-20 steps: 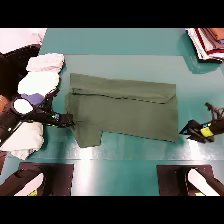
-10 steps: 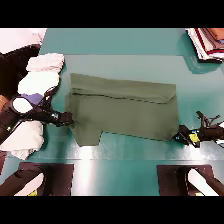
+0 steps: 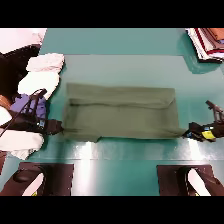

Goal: Fold the shirts.

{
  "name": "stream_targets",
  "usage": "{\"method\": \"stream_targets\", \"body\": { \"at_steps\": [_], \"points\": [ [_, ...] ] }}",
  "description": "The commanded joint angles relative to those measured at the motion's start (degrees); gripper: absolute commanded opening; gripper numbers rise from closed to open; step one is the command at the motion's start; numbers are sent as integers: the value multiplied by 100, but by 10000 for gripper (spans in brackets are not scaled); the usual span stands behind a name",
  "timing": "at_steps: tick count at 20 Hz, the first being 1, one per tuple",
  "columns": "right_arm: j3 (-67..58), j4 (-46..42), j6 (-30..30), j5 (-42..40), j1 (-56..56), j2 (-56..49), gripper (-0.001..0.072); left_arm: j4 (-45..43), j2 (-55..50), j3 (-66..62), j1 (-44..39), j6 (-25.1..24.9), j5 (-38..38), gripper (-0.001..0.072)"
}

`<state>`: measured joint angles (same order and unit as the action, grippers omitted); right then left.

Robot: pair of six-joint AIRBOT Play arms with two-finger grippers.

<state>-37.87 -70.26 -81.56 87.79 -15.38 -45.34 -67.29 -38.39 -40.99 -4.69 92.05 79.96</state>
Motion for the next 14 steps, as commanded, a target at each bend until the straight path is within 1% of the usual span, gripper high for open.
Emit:
{"method": "stream_targets", "body": {
  "at_steps": [1, 3, 4, 7, 9, 11, 14],
  "points": [
    [-579, -326, -98, 487, 7, 494, 14, 629, 271, -116, 2, 92, 229, 21],
    [-922, -278, -96, 426, 15, 236, 14, 551, 83, -247, 2, -33, -479, 20],
    [-1119, -271, -94, 326, 103, -46, 14, 516, -131, -345, 2, -181, -837, 21],
    [-1657, -284, -94, -243, 682, -1005, 14, 511, -1126, -697, 2, -654, -1508, 22],
    [-2116, -260, -96, -612, 1067, -1801, 15, 428, -1891, -981, 2, -846, -1969, 23],
    [-2614, 31, -94, -772, 1296, -2577, 15, 267, -2555, -1261, 2, -866, -2264, 23],
    [-3287, 546, -90, -970, 1351, -3497, 16, 96, -3200, -1591, 15, -857, -2581, 24]
  ]
}}
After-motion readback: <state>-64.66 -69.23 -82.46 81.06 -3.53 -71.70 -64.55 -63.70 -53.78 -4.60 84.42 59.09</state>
